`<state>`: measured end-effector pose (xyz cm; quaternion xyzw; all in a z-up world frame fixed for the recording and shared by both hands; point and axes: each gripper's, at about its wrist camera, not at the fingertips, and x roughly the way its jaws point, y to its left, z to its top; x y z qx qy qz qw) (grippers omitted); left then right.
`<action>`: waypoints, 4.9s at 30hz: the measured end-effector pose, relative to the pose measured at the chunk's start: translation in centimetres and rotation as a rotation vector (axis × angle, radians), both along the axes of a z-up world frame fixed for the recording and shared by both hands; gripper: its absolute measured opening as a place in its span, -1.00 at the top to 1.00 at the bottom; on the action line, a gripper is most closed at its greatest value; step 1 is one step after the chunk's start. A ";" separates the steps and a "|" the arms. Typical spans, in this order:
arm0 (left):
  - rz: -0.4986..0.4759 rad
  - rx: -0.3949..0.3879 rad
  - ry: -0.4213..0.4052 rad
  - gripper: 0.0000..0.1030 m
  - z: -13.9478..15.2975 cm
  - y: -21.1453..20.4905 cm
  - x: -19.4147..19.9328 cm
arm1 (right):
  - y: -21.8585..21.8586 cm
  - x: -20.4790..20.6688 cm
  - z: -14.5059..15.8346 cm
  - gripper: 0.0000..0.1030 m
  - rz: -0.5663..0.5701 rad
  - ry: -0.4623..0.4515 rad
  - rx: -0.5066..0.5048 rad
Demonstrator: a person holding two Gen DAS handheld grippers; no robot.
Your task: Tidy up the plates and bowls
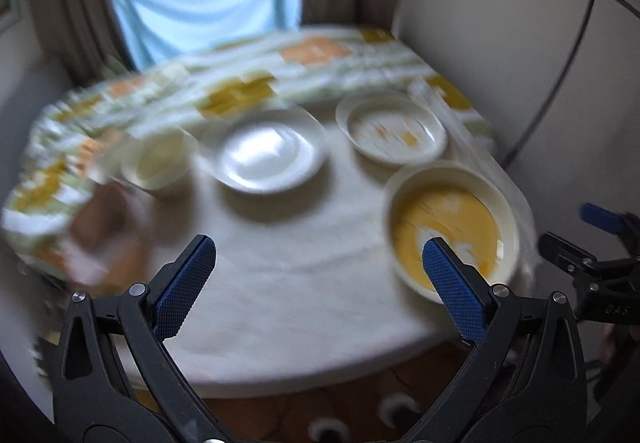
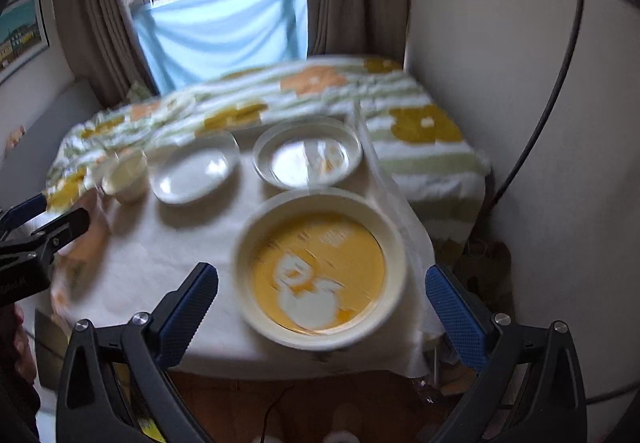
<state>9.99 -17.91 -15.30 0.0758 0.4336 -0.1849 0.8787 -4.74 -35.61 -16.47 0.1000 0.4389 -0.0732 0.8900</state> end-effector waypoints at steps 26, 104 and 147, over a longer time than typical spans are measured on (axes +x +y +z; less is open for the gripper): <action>0.045 -0.083 0.346 0.61 -14.0 -7.7 6.2 | -10.1 8.0 -11.2 0.66 0.254 0.125 0.239; 0.181 0.056 0.221 -0.41 -13.6 23.7 6.9 | 20.9 15.8 -12.5 0.12 0.436 0.186 0.215; 0.404 -0.262 0.160 -0.99 -2.1 12.2 14.8 | 4.8 28.1 1.6 -1.00 0.564 0.034 0.022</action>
